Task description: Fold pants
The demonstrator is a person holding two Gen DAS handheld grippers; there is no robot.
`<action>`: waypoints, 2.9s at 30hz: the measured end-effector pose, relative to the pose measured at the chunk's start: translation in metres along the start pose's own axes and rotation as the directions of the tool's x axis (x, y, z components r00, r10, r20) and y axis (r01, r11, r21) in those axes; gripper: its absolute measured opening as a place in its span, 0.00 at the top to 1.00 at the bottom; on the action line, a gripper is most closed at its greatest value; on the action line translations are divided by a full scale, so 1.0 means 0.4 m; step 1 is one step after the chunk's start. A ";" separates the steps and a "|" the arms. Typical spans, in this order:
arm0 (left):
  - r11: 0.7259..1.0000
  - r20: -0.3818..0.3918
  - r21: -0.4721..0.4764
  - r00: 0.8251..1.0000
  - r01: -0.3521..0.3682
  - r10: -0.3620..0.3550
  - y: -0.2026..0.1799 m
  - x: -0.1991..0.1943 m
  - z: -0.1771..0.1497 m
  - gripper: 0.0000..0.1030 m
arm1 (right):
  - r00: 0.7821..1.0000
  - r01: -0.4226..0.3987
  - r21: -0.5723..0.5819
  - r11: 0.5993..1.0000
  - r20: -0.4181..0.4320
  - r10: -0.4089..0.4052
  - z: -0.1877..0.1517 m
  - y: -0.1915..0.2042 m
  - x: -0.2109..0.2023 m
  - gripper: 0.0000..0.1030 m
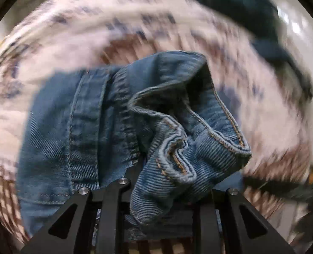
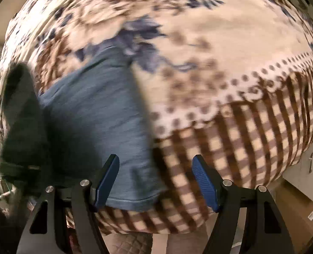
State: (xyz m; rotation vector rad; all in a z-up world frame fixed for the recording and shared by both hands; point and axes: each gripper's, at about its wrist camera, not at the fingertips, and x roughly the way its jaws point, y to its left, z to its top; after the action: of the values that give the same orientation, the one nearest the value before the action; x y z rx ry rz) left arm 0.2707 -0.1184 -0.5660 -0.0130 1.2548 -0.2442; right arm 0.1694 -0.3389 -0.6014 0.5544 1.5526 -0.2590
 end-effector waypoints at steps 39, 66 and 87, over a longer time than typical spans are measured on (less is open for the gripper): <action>0.925 0.058 -0.380 0.997 -0.015 0.040 0.389 -0.220 0.084 0.00 | 0.942 -0.335 -0.090 0.938 -0.015 0.335 0.081 0.025 -0.098 0.77; 0.873 -0.103 -0.405 0.935 0.272 -0.339 0.354 0.195 0.303 0.69 | 0.892 -0.448 0.210 0.869 0.036 0.451 -0.003 -0.292 0.048 0.61; 0.841 -0.072 -0.439 0.921 0.316 -0.384 0.319 0.032 0.154 0.30 | 0.824 -0.551 0.378 0.744 0.105 0.557 -0.058 -0.327 0.038 0.27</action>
State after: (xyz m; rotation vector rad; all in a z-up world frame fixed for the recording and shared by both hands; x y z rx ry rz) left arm 0.3546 -0.0042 -0.5770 -0.6149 1.4400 -0.2914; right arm 0.0849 -0.4360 -0.6372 1.3165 1.2775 -0.1023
